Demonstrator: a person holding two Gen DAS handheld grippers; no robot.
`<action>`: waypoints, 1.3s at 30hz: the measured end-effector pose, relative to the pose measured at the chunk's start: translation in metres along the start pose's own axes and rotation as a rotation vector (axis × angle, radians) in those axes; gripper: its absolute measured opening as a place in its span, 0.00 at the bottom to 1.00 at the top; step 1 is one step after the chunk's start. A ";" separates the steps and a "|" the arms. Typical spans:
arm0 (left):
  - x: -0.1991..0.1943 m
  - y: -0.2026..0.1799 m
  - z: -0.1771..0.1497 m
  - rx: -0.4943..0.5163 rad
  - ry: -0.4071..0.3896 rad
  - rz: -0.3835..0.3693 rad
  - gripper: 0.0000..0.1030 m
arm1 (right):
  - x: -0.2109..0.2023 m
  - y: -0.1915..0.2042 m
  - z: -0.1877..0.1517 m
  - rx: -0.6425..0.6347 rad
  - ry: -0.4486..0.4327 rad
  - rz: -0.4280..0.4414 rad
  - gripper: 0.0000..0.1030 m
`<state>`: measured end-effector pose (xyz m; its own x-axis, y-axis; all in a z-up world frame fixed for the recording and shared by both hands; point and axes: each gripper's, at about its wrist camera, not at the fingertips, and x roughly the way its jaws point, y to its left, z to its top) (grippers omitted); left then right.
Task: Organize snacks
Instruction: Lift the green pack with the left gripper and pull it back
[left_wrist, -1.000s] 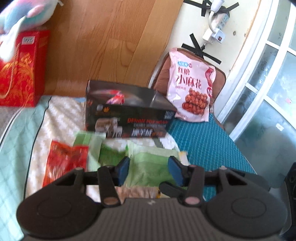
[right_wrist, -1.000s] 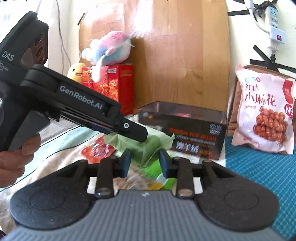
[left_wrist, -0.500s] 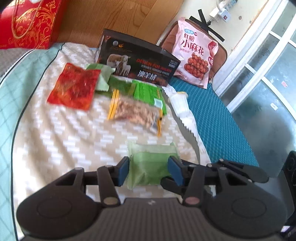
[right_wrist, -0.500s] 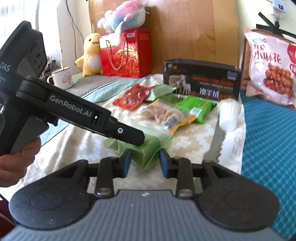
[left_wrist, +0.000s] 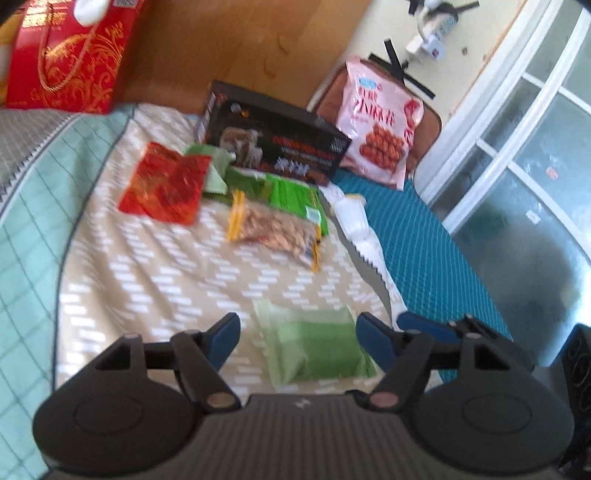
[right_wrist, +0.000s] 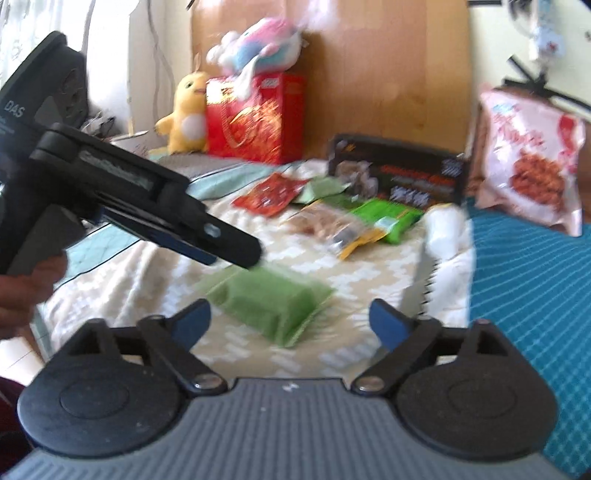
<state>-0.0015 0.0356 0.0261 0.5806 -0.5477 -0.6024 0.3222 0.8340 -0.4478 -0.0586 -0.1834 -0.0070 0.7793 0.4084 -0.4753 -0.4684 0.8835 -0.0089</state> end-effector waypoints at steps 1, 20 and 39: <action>-0.002 0.002 0.001 -0.003 -0.007 0.003 0.69 | 0.001 -0.001 -0.001 0.006 0.006 -0.003 0.93; 0.011 0.014 -0.003 -0.038 0.032 -0.013 0.69 | 0.015 -0.002 -0.005 0.025 0.099 0.013 0.94; 0.018 0.011 -0.001 -0.032 0.066 -0.053 0.65 | 0.016 0.003 -0.003 -0.019 0.074 0.056 0.81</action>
<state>0.0112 0.0345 0.0098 0.5127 -0.5949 -0.6190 0.3267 0.8019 -0.5001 -0.0492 -0.1749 -0.0175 0.7190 0.4388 -0.5390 -0.5191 0.8547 0.0032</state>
